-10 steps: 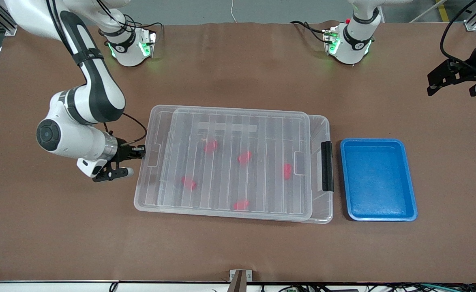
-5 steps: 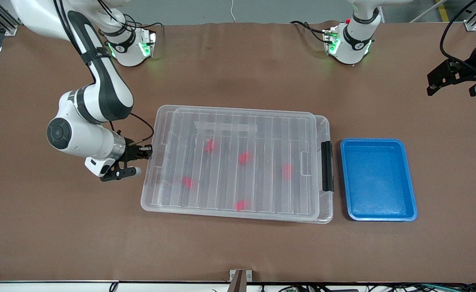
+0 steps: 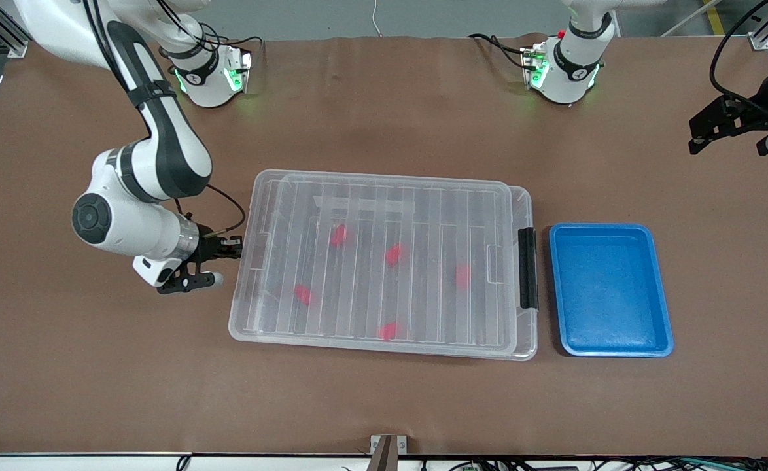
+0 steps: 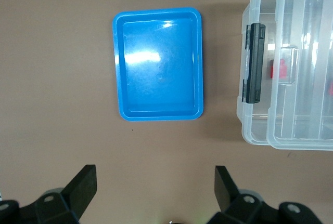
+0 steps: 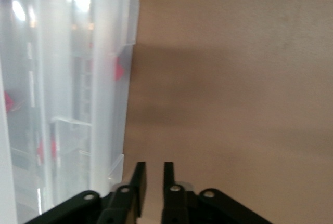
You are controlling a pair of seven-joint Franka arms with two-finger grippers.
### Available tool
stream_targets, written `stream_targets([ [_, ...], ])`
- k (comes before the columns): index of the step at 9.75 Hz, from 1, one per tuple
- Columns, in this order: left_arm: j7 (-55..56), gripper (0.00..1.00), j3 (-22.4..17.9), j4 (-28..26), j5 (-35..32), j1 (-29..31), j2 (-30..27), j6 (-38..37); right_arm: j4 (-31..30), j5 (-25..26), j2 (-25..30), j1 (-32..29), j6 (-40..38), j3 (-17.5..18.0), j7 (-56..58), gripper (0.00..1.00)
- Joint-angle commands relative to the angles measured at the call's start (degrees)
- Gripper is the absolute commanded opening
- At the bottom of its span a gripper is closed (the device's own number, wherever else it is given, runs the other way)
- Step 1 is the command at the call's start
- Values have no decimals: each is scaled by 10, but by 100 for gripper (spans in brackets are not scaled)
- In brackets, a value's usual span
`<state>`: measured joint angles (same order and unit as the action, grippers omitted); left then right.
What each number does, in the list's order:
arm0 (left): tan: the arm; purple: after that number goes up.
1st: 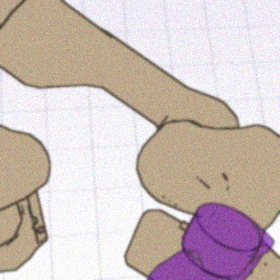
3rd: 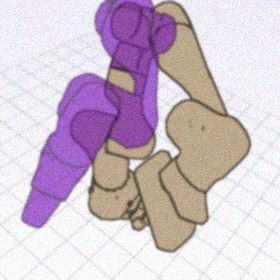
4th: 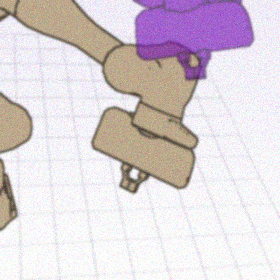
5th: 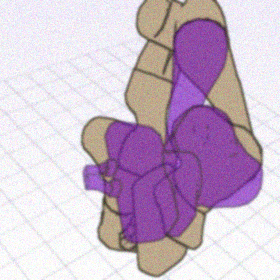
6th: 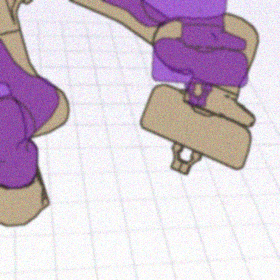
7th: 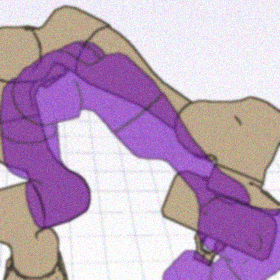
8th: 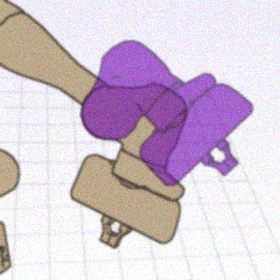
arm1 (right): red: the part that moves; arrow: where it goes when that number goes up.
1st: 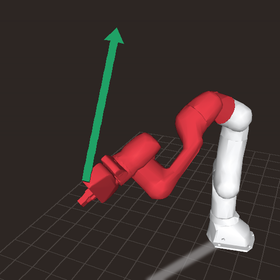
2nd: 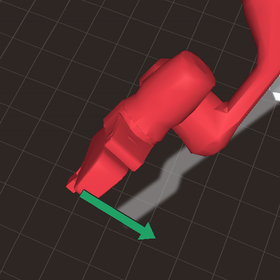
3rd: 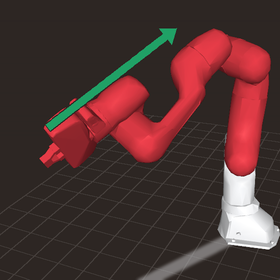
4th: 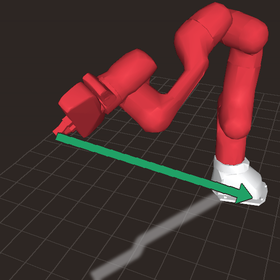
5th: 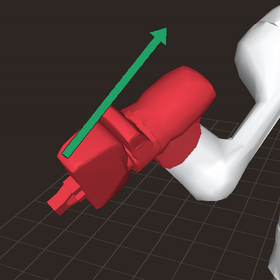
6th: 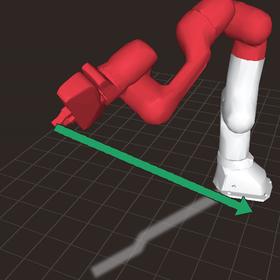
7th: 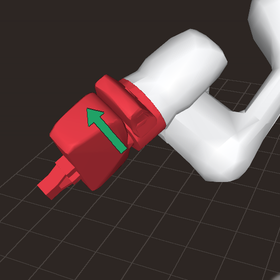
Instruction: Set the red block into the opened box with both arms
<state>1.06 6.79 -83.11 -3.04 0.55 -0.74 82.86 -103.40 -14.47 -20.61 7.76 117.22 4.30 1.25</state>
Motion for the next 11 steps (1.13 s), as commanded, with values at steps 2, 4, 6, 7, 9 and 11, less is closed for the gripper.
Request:
stream_targets([
  [2,-5,100,1,-14,8,2,-1,-6,0,47,108,-70,-76,-13,-33,100],
  [4,4,100,0,-16,12,3,-1,-18,0,95,184,-72,-120,-54,-83,100],
  [6,11,100,-2,-17,12,4,-1,-30,19,108,237,-73,-183,-89,-86,100],
  [7,12,100,-3,-17,12,3,-1,-31,59,118,240,-73,-224,-97,-84,100],
  [9,33,100,-2,-16,12,2,-1,-31,160,152,233,-75,-294,-100,-92,100],
  [11,26,100,-3,-15,9,3,0,-31,165,144,233,-77,-310,-100,-101,100],
])
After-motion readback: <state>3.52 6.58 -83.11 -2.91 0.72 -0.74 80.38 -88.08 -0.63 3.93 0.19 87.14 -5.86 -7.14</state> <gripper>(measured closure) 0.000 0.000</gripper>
